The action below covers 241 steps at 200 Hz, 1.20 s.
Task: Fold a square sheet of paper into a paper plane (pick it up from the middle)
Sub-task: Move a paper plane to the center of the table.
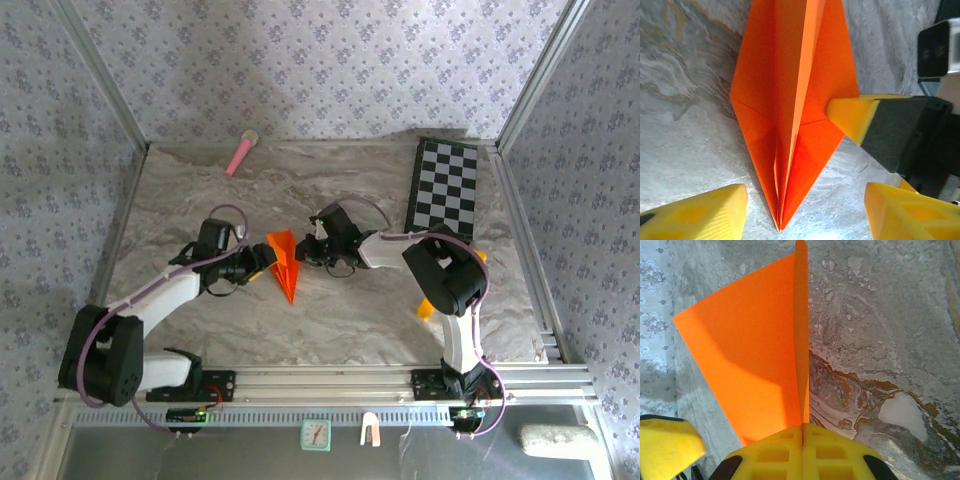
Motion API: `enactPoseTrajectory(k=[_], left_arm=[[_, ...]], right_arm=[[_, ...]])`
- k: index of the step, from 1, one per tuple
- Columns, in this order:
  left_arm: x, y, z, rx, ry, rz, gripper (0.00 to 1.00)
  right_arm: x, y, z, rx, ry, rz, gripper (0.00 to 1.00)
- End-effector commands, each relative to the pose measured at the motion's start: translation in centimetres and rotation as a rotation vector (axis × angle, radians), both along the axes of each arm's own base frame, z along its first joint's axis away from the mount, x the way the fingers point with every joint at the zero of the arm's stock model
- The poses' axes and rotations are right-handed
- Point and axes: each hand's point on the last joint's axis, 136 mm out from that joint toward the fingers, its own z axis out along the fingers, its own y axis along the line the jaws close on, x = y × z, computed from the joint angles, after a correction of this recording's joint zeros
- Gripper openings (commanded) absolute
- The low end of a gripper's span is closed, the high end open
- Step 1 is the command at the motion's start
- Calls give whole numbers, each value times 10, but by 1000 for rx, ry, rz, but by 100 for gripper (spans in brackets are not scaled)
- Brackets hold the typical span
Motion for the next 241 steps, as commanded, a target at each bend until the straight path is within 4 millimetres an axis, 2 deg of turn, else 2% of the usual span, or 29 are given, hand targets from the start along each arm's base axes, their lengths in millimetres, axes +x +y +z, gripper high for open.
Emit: enactPoseTrajectory(k=[1, 46, 73, 102, 193, 241], left_arm=[[9, -16, 7, -4, -16, -28, 61], [9, -26, -10, 58, 31, -54, 61], [10, -32, -16, 69, 50, -77, 56], [9, -28, -26, 119, 76, -78, 55], [18, -33, -21, 152, 20, -122, 57], [21, -31, -31, 194, 36, -137, 62]], right_arm=[[-1, -2, -8, 10, 21, -2, 4], [-2, -2, -12, 12, 28, 0, 4], [-3, -3, -13, 10, 33, 1, 4], [-2, -4, -14, 10, 34, -1, 4], [-2, -3, -15, 13, 39, 3, 4], [-2, -4, -16, 10, 44, 0, 4]])
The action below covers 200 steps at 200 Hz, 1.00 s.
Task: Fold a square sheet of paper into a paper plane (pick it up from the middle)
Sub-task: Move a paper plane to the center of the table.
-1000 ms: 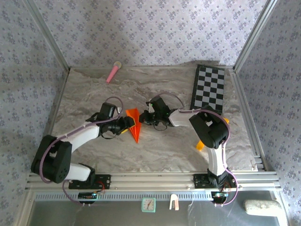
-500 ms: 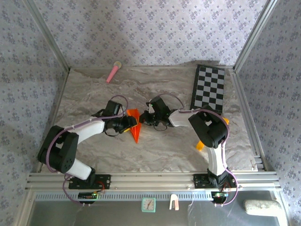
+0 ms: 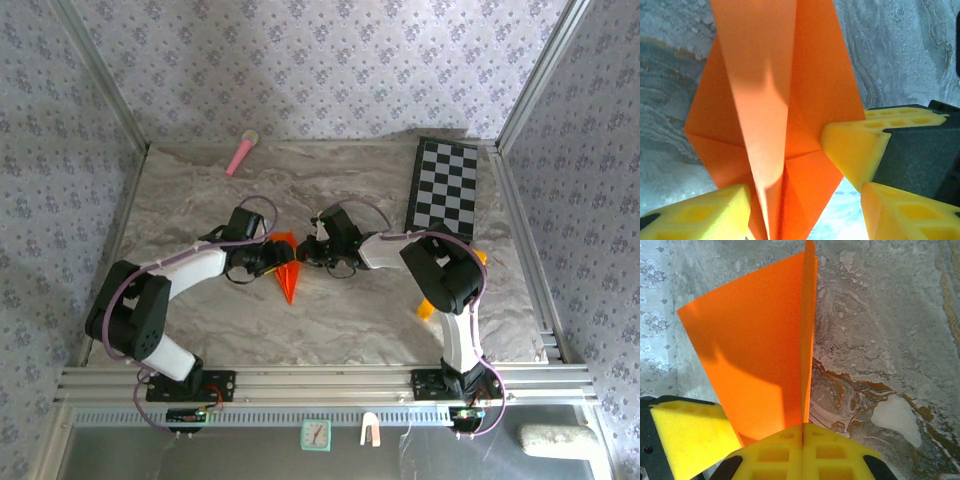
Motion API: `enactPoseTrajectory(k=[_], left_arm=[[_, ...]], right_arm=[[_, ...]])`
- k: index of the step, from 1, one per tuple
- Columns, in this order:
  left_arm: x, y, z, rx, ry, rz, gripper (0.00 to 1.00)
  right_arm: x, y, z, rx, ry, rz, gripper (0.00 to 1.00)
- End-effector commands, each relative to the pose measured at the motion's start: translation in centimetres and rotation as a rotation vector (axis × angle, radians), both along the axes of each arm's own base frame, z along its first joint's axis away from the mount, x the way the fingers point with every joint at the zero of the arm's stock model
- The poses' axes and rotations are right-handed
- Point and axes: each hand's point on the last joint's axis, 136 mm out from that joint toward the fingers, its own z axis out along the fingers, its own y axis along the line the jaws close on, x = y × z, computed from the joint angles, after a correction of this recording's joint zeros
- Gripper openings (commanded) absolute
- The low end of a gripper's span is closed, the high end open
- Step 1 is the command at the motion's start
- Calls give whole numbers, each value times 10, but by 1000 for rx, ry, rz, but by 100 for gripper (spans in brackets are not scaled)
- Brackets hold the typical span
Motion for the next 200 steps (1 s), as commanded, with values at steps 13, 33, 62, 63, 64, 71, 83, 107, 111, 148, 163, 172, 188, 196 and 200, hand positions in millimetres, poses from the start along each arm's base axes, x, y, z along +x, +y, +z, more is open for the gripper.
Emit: enactPoseTrajectory(k=[13, 33, 62, 63, 64, 71, 83, 107, 111, 148, 163, 172, 188, 196, 200], left_arm=[[-4, 4, -10, 50, 20, -25, 64], [-6, 4, -12, 48, 25, -31, 65], [-13, -2, -14, 30, 48, -53, 64], [-13, -2, -14, 28, 48, -54, 64], [-14, -2, -14, 28, 50, -54, 64], [-16, -5, -14, 24, 53, -65, 63], [-22, -6, -15, 26, 67, -77, 61], [-29, -5, -18, 49, 81, -91, 51], [-29, -4, -18, 51, 80, -92, 50], [-31, -6, -22, 74, 84, -103, 43], [-31, -6, -25, 93, 87, -108, 40], [-31, -7, -26, 98, 90, -112, 39], [-30, -7, -27, 104, 91, -109, 37], [-29, -7, -27, 106, 89, -110, 36], [-29, -7, -27, 108, 88, -109, 35]], right_arm=[[-2, -3, -9, -1, 30, -3, 4], [-1, -3, -9, -2, 33, -4, 4], [0, -3, -9, -1, 34, -7, 4], [0, -3, -9, -1, 34, -7, 4], [0, -3, -9, -1, 35, -7, 4], [1, -2, -9, 0, 33, -8, 4], [1, -2, -8, 2, 35, -8, 4], [1, -1, -6, 12, 37, -5, 4], [1, -1, -5, 13, 35, -6, 4], [2, 0, 0, 22, 30, -3, 4], [1, 1, 1, 25, 31, -2, 3], [1, 1, 2, 28, 31, 0, 3], [1, 1, 4, 30, 30, 0, 3], [1, 1, 4, 30, 30, 0, 3], [1, 1, 4, 30, 29, -1, 3]])
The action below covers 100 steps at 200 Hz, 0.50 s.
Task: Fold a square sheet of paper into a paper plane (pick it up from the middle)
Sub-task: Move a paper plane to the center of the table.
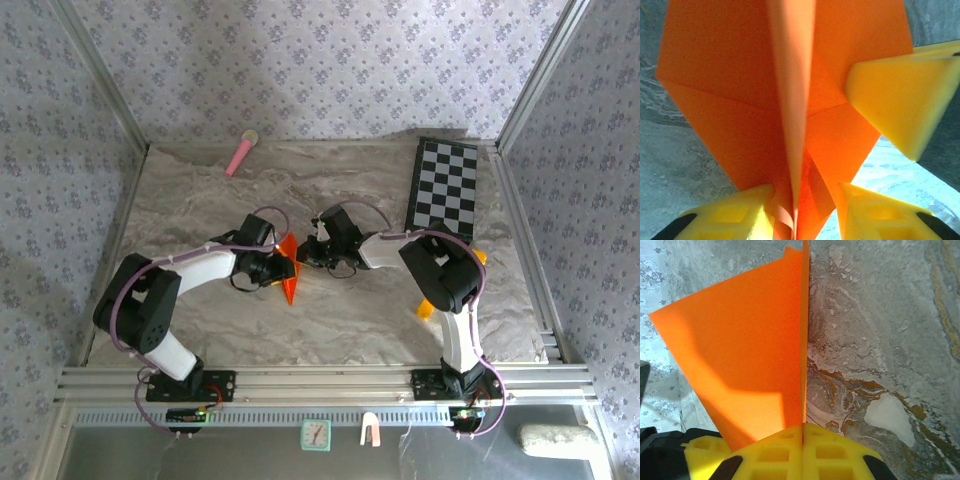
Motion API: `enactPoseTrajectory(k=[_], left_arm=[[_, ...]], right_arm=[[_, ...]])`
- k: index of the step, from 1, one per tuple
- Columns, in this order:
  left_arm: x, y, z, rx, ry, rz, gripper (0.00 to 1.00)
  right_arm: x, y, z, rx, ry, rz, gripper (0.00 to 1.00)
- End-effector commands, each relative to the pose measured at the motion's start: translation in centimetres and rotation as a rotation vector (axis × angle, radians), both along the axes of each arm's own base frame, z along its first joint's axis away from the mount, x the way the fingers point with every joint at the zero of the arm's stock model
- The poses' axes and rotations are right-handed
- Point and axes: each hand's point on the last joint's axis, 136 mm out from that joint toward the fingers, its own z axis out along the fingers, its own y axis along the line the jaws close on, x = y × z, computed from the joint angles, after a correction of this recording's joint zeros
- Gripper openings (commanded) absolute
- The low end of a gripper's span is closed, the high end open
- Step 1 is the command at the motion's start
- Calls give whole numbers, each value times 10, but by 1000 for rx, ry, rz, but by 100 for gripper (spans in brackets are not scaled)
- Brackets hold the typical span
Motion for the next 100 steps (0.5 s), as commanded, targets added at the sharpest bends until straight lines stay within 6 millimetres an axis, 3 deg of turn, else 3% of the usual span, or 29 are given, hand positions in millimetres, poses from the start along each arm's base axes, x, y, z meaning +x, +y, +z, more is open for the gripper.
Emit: enactPoseTrajectory(k=[1, 44, 100], left_arm=[[2, 1, -1, 29, -1, -8, 35], [7, 1, 2, 42, -15, 2, 25], [14, 3, 8, 55, -47, 14, 26]], right_arm=[[2, 2, 8, 24, 0, 4, 3], [1, 2, 12, 32, 0, 5, 4], [0, 2, 13, 29, -5, 9, 4]])
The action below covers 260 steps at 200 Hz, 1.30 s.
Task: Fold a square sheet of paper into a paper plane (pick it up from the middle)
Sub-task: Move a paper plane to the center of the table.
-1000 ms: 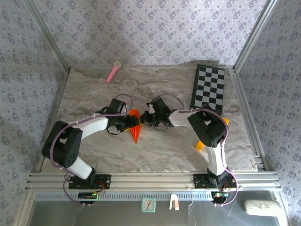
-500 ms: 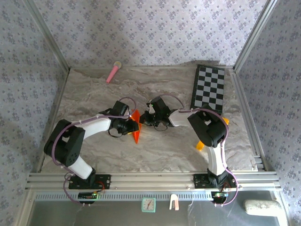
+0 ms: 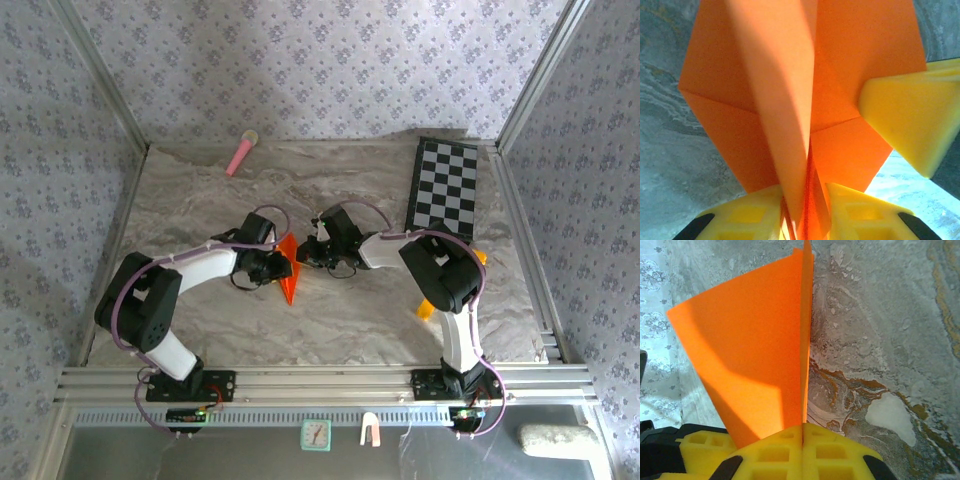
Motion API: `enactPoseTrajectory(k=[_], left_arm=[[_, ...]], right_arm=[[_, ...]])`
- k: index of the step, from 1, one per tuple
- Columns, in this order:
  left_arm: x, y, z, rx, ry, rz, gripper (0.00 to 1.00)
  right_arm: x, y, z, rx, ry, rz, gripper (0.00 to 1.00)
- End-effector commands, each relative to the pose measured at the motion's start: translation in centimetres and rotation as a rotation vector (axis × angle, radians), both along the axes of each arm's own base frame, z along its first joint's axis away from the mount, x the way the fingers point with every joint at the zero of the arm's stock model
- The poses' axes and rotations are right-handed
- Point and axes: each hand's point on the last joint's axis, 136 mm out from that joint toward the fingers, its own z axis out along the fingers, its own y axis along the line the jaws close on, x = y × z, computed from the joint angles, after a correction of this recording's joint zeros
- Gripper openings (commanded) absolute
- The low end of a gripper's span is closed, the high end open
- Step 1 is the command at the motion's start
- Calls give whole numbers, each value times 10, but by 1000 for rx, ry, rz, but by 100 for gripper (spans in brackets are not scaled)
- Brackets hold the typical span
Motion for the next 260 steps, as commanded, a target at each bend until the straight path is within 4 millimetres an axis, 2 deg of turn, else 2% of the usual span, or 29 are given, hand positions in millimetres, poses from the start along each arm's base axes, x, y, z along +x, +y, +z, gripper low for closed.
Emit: enactPoseTrajectory(k=[1, 29, 63, 81, 92, 125, 153, 179, 199, 227, 260], left_arm=[[7, -2, 8, 10, -27, -4, 26], [5, -4, 0, 4, -1, -9, 24], [3, -3, -1, 13, 6, -19, 16], [5, -2, 3, 24, -2, -20, 11], [8, -2, 7, 33, -13, -21, 9], [21, 7, 17, 123, -51, -34, 8], [42, 18, 25, 248, -87, -35, 8], [63, 22, 32, 347, -107, -24, 8], [80, 20, 33, 412, -120, -25, 8], [94, 16, 26, 487, -99, -36, 9], [107, 3, 17, 519, -87, -60, 10]], right_arm=[[0, 1, 13, 28, -5, 6, 4], [0, 1, 14, 31, -7, 5, 4], [0, 1, 18, 35, -13, 5, 6], [1, -1, 23, 33, -28, 4, 11], [2, -5, 27, 14, -46, -2, 19], [12, -42, 40, -109, -152, -73, 51], [20, -87, 53, -233, -253, -156, 65], [25, -125, 64, -325, -314, -240, 70], [25, -144, 68, -357, -323, -291, 71], [23, -157, 71, -364, -332, -320, 72], [22, -161, 69, -359, -324, -322, 73]])
